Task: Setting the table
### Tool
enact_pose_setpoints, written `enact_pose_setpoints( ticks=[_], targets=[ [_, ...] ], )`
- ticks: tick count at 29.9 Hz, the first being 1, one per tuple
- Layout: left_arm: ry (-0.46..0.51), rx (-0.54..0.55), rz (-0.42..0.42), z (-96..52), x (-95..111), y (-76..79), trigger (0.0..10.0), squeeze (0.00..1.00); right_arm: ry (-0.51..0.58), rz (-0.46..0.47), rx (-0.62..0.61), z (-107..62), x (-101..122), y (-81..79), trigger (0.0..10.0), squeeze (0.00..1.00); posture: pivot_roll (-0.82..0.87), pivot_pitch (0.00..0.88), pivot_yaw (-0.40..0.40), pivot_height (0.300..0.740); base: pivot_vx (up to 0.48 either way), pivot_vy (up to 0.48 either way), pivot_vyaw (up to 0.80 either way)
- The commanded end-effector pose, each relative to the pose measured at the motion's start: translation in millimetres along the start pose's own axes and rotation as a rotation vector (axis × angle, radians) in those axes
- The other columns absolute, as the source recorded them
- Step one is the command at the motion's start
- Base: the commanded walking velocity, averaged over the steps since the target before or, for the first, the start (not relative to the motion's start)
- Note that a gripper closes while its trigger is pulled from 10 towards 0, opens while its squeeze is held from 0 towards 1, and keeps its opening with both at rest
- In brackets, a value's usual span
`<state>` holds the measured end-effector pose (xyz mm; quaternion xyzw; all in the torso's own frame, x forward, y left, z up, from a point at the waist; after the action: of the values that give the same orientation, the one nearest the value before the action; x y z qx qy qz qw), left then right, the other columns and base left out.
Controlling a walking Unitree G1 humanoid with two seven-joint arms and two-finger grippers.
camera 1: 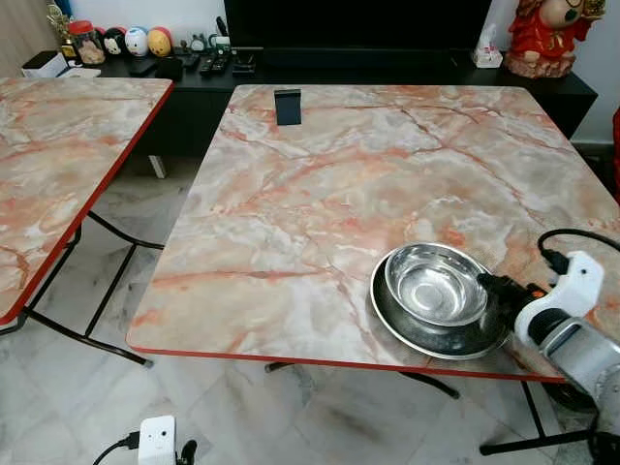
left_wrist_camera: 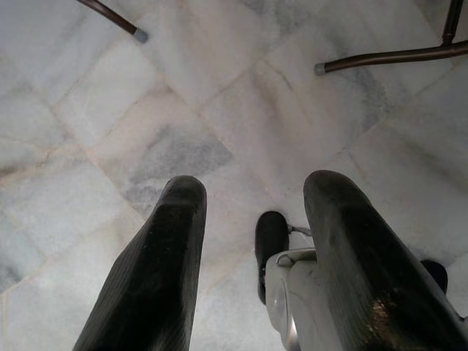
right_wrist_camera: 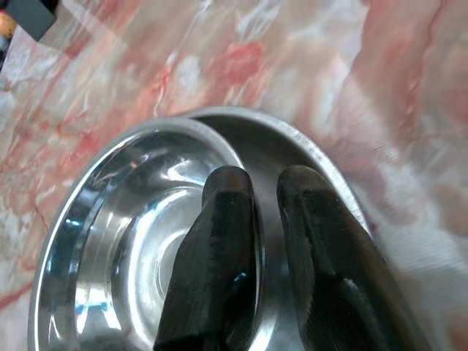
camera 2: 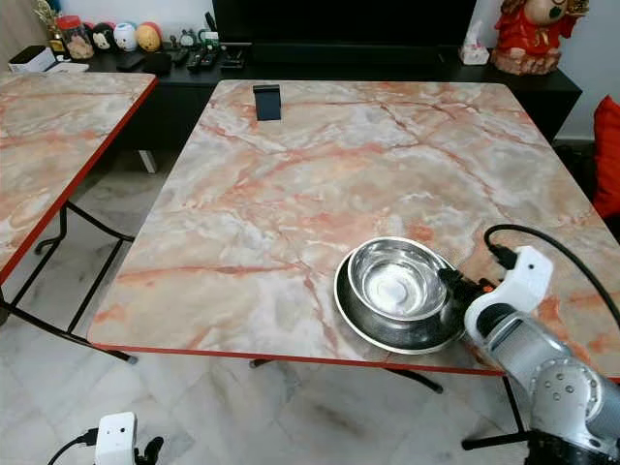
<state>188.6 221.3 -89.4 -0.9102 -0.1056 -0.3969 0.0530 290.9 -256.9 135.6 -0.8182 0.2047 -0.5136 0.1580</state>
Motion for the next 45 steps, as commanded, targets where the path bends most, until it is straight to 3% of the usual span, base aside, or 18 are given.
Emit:
enact_pose_setpoints(
  ticks=[1, 9, 22, 26, 29, 30, 31, 34, 35, 36, 38, 42, 45],
  targets=[
    [-0.019, 0.009, -0.003, -1.1, -4, -1.7, 10.0, 0.0, 0.008, -0.013, 0.003, -2.5, 5, -1.8, 10.0, 0.0, -0.08, 0.087, 0.012, 0.74, 0.0, 0.0, 0.0],
    [-0.031, 0.011, -0.003, -1.4, -6, -3.4, 10.0, 0.0, 0.003, -0.019, 0.022, -2.2, 4, -6.7, 10.0, 0.0, -0.08, 0.085, 0.011, 0.74, 0.0, 0.0, 0.0],
    [-0.046, 0.01, -0.011, -2.1, -9, -5.7, 10.0, 0.0, 0.109, 0.006, 0.07, -5.6, 26, -17.4, 10.0, 0.0, -0.08, 0.088, 0.011, 0.74, 0.0, 0.0, 0.0],
    [-0.052, 0.012, -0.015, -2.2, -9, -7.3, 10.0, 0.0, 0.256, 0.003, 0.176, -10.3, 44, -36.1, 10.0, 0.0, -0.08, 0.088, 0.011, 0.74, 0.0, 0.0, 0.0],
    [-0.053, 0.014, -0.016, -2.4, -10, -8.1, 10.0, 0.0, 0.377, -0.029, 0.185, -15.3, 57, -41.8, 10.0, 0.0, -0.08, 0.088, 0.012, 0.74, 0.0, 0.0, 0.0],
    [-0.054, 0.014, -0.015, -2.5, -10, -8.3, 10.0, 0.0, 0.425, -0.046, 0.178, -16.7, 61, -43.1, 10.0, 0.0, -0.08, 0.088, 0.012, 0.74, 0.0, 0.0, 0.0],
    [-0.055, 0.015, -0.015, -2.7, -10, -8.6, 10.0, 0.0, 0.487, -0.229, 0.116, -15.4, 61, -47.3, 10.0, 0.0, -0.08, 0.088, 0.012, 0.74, 0.0, 0.0, 0.0],
    [-0.056, 0.014, -0.014, -2.7, -11, -8.4, 10.0, 0.0, 0.522, -0.454, 0.091, -9.6, 50, -57.1, 10.0, 0.0, -0.08, 0.087, 0.017, 0.74, 0.0, 0.0, 0.0],
    [-0.056, 0.014, -0.014, -2.7, -11, -8.4, 10.0, 0.0, 0.522, -0.454, 0.091, -9.6, 50, -57.1, 10.0, 0.0, -0.08, 0.087, 0.017, 0.74, 0.0, 0.0, 0.0],
    [-0.057, 0.011, -0.008, -2.7, -11, -8.2, 10.0, 0.0, 0.546, -0.556, 0.083, -3.8, 41, -62.7, 10.0, 0.0, -0.08, 0.084, 0.018, 0.74, 0.0, 0.0, 0.0],
    [-0.058, 0.006, 0.004, -2.7, -10, -8.1, 10.0, 0.0, 0.569, -0.598, 0.074, 0.5, 35, -65.5, 10.0, 0.0, -0.08, 0.084, 0.018, 0.74, 0.0, 0.0, 0.0],
    [-0.066, 0.013, 0.004, -3.4, -12, -12.6, 10.0, 0.0, 0.613, -0.545, 0.087, 8.9, 26, -74.8, 10.0, 0.0, -0.07, 0.076, 0.019, 0.74, 0.0, 0.0, 0.0],
    [-0.066, 0.018, 0.003, -3.8, -12, -15.3, 10.0, 0.0, 0.615, -0.561, 0.117, 14.8, 12, -82.1, 10.0, 0.0, -0.07, 0.072, 0.021, 0.74, 0.0, 0.0, 0.0]
  ],
)
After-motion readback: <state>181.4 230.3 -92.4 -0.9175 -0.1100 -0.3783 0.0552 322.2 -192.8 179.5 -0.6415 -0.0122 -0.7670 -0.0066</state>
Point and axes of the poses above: a point about 5 cm out from each wrist's last joint towards the gripper, its own z axis pointing out of the wrist towards the gripper, its own x axis along the axis of the wrist's last joint, y = z × x, the point moved 2 cm from there along z, pointing out of the wrist towards the gripper, and after that the axes turned 3 degrees about -z, right-handed, at the moved point
